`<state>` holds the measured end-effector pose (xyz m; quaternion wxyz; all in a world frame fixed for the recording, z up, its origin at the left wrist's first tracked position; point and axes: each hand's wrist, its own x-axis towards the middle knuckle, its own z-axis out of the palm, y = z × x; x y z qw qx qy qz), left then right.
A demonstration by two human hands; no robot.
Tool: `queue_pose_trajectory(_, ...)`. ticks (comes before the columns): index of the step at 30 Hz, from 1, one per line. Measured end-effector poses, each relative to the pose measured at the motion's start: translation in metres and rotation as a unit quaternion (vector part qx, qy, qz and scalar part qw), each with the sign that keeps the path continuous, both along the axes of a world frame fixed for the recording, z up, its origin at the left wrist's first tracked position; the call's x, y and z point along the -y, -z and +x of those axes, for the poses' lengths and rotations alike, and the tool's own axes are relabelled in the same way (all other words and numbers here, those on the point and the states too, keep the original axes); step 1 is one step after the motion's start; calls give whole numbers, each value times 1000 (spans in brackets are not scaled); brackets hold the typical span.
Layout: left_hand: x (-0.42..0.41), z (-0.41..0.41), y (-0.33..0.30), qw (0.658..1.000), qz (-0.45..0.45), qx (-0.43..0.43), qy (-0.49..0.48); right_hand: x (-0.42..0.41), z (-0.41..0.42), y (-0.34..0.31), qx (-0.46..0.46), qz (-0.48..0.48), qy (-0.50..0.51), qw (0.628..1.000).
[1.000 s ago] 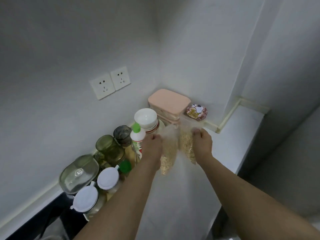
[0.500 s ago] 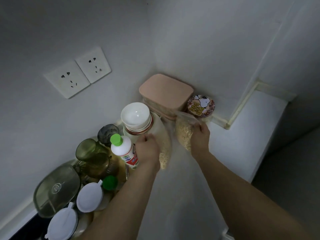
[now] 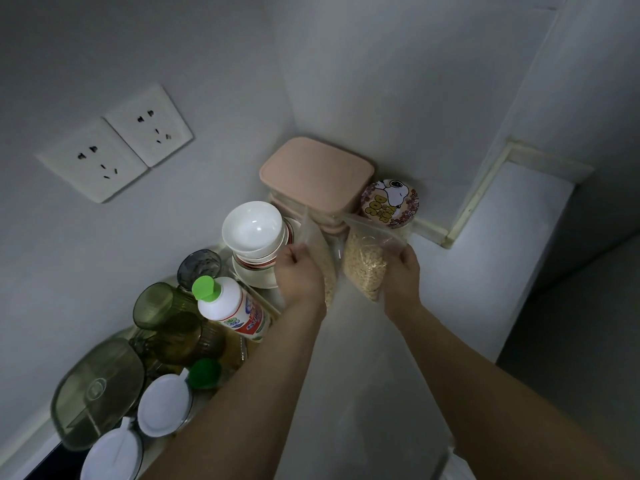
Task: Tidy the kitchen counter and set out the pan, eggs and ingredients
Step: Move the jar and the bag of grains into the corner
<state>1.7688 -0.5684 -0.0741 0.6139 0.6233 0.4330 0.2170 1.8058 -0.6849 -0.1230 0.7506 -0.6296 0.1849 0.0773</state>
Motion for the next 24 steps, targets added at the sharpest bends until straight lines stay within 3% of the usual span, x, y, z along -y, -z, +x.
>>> queue_pose_trajectory(8,31,5,-3,987,65,-55,140,14,-9,-15,-28,-37,-35,998)
queue_pose_trajectory(13,30,-4,-16,980,41,-99,168,26,-19,-31,-23,-74,-55,995)
queue_pose_trajectory(20,35,-38,-59,967,91,-110,211,42,-45,-78,75,-190,-86,975)
queue_pose_trajectory(24,34,-64,-92,966,120,-78,215,47,-65,-110,121,-207,-96,966)
